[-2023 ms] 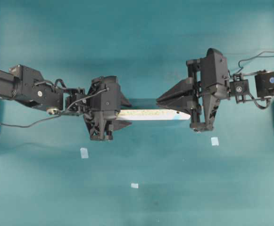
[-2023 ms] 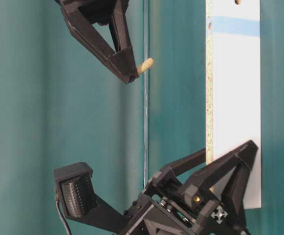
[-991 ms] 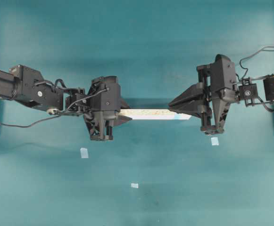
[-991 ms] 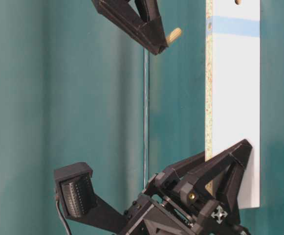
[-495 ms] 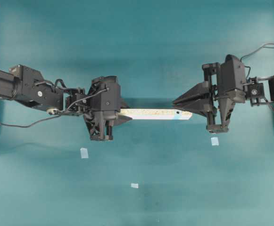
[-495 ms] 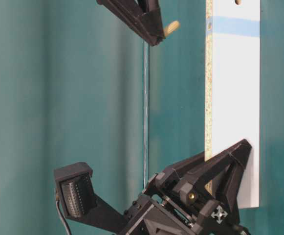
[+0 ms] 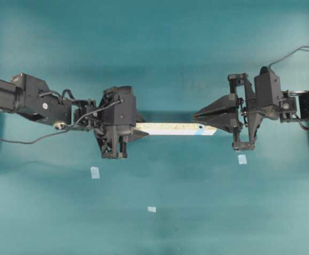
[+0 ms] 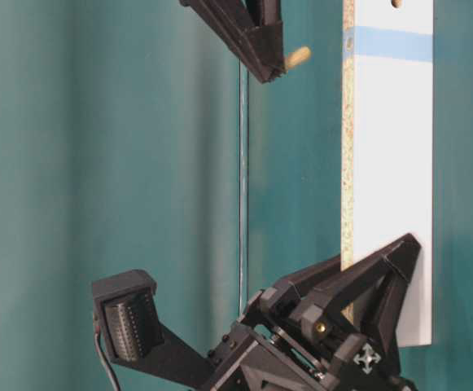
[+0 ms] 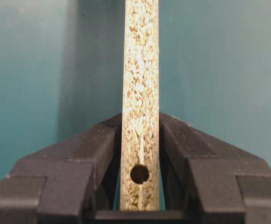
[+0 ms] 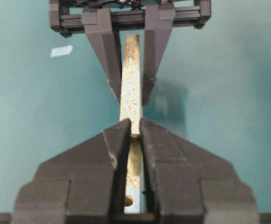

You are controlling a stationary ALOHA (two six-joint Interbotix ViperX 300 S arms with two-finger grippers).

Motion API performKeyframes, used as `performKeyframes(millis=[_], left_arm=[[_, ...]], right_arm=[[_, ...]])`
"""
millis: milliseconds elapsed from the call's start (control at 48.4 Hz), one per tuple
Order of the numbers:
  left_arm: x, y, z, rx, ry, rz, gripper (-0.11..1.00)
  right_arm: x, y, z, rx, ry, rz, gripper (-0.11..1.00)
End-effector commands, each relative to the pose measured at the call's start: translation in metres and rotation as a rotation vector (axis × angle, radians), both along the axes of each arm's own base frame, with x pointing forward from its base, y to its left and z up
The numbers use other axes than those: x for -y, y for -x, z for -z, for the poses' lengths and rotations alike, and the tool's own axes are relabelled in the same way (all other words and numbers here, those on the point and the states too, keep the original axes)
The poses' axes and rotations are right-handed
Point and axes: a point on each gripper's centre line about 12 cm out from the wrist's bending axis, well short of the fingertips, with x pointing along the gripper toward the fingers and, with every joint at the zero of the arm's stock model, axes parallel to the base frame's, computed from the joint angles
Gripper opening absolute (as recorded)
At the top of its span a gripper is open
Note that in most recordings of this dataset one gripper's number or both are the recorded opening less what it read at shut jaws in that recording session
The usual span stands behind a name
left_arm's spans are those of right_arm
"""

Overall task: Insert the rod into the hole on the wooden board.
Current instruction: 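Lower the peg with right gripper and press it into the board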

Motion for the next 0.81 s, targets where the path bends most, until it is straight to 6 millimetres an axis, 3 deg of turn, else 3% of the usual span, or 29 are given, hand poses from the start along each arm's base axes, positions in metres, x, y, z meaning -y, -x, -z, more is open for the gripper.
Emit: performKeyframes(millis=[0, 784], left_arm=[[0.000, -0.004, -0.008, 0.023, 0.001, -0.001, 0.38], [0.000, -0.004, -0.007, 0.005, 0.008, -0.007, 0.38]], right_arm=[[0.001, -0.002, -0.004, 0.037, 0.001, 0.003, 0.08], [-0.001, 0.004, 0.013, 0.077, 0.018, -0.007, 0.08]])
